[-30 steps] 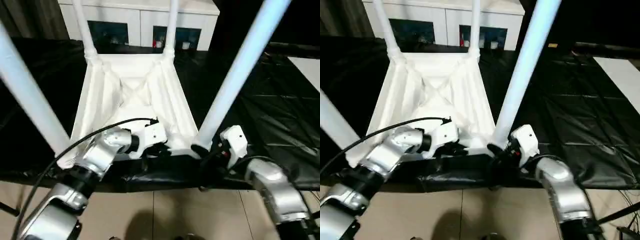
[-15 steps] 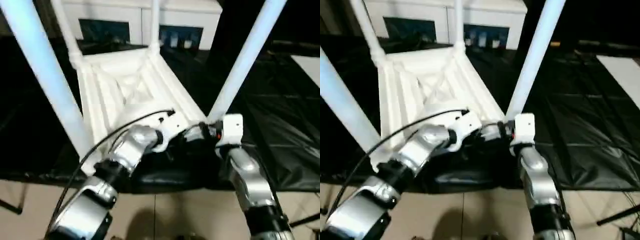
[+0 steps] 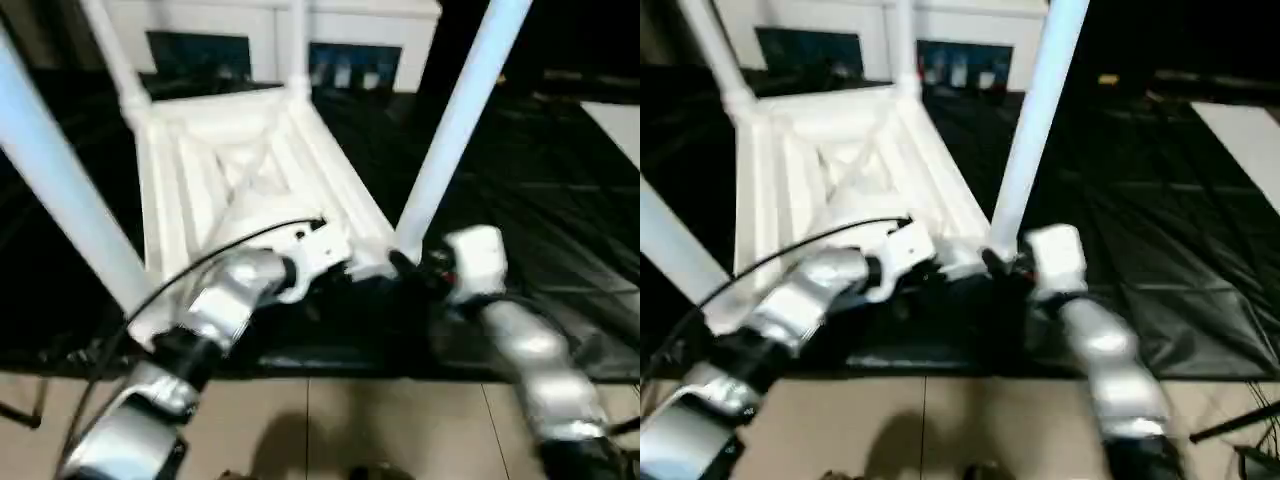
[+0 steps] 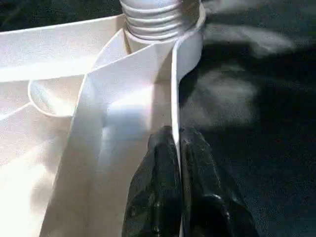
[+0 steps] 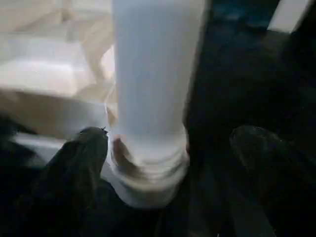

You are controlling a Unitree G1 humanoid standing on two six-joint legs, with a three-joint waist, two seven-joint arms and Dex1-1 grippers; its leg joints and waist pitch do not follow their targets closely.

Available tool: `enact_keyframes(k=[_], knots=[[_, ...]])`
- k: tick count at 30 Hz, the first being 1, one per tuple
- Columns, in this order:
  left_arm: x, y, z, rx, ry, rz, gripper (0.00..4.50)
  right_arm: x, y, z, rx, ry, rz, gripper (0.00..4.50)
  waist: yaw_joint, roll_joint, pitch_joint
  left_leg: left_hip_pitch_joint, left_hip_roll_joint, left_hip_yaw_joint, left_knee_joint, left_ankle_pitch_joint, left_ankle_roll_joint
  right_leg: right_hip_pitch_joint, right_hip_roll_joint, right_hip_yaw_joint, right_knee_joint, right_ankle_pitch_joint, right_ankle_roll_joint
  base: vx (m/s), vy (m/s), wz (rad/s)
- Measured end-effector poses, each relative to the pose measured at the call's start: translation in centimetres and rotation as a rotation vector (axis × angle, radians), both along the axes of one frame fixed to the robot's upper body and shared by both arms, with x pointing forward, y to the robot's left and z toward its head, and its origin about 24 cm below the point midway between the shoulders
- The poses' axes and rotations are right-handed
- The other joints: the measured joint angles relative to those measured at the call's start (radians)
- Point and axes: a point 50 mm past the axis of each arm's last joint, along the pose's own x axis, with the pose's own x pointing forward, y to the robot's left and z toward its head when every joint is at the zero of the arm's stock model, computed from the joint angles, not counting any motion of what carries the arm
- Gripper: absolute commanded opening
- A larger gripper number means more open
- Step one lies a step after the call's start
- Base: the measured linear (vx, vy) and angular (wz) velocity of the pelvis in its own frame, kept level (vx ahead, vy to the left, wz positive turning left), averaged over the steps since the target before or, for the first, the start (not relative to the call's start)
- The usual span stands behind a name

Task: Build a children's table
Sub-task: Rotate leg to tighten

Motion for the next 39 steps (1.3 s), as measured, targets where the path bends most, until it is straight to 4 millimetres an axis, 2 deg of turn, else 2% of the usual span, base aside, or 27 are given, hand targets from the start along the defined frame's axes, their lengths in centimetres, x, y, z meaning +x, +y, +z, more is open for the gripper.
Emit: enact_keyframes(k=[2, 7, 11, 16, 18, 21, 31, 33, 39], knots=[[-0.4, 0.8, 0.1, 0.005, 0.016, -0.049, 0.0, -0.7, -1.0, 0.1, -0.026, 0.029, 0.043, 4.44, 0.0, 0.0, 0.0, 0.0, 0.001, 0.0, 0.0, 0.0, 0.0, 0.0, 0.001, 0.0, -0.001, 0.0, 0.0, 0.0, 0.0, 0.0], [-1.5, 2.4, 0.2, 0.032, 0.075, -0.169, 0.0, -2.8, -2.2, 0.5, -0.08, 0.146, 0.283, 4.44, 0.014, 0.001, 0.001, 0.0, 0.001, 0.0, -0.001, 0.0, 0.001, 0.0, 0.0, -0.001, -0.001, 0.0, -0.001, 0.0, 0.0, 0.0], [-1.8, 2.6, 0.2, 0.043, 0.102, -0.199, 0.0, -2.7, -1.1, 0.5, -0.001, 0.165, 0.372, 4.44, 0.017, 0.002, 0.001, 0.002, 0.001, 0.002, 0.0, 0.0, 0.0, 0.001, 0.0, -0.001, 0.001, 0.0, -0.002, 0.0, 0.0, 0.0], [-2.0, 2.1, 0.2, 0.043, 0.109, -0.219, 0.0, -2.0, -0.4, 0.4, 0.012, 0.174, 0.41, 4.44, 0.026, 0.002, 0.001, 0.002, 0.001, 0.002, 0.002, 0.0, 0.0, 0.003, -0.001, 0.0, 0.001, 0.001, -0.003, 0.0, 0.0, 0.0], [-2.1, 2.1, 0.2, 0.042, 0.11, -0.222, 0.0, -1.8, -0.1, 0.3, 0.012, 0.182, 0.426, 4.16, 0.028, 0.002, 0.001, 0.002, 0.001, 0.003, 0.002, 0.0, 0.0, 0.002, -0.001, 0.0, 0.002, 0.001, -0.003, 0.0, 0.0, 0.0], [-2.1, 2.0, 0.2, 0.04, 0.112, -0.227, 0.0, -1.6, 0.0, 0.0, 0.001, 0.193, 0.431, 3.96, 0.038, 0.002, 0.001, 0.002, 0.001, 0.003, 0.002, 0.0, 0.0, 0.001, -0.001, -0.001, 0.003, 0.001, -0.003, 0.0, 0.0, 0.0], [-2.1, 2.0, 0.1, 0.043, 0.115, -0.228, 0.0, -1.2, -0.1, -0.1, -0.033, 0.181, 0.434, 3.18, 0.038, 0.001, 0.001, 0.003, 0.002, 0.003, 0.005, 0.0, 0.0, 0.002, -0.001, 0.0, 0.006, 0.001, -0.003, 0.0, 0.0, 0.0], [-2.1, 2.0, 0.1, 0.043, 0.115, -0.228, 0.0, -1.2, -0.2, -0.1, -0.036, 0.179, 0.435, 2.88, 0.038, 0.001, 0.001, 0.003, 0.002, 0.003, 0.005, 0.0, 0.0, 0.002, -0.001, 0.0, 0.006, 0.001, -0.003, 0.0, 0.0, 0.0], [-2.1, 2.0, 0.1, 0.045, 0.115, -0.228, 0.0, -1.1, -0.2, -0.1, -0.038, 0.172, 0.446, 2.54, 0.039, 0.001, 0.001, 0.003, 0.002, 0.003, 0.006, 0.0, 0.0, 0.001, -0.001, 0.0, 0.008, 0.001, -0.003, 0.0, 0.0, 0.0]])
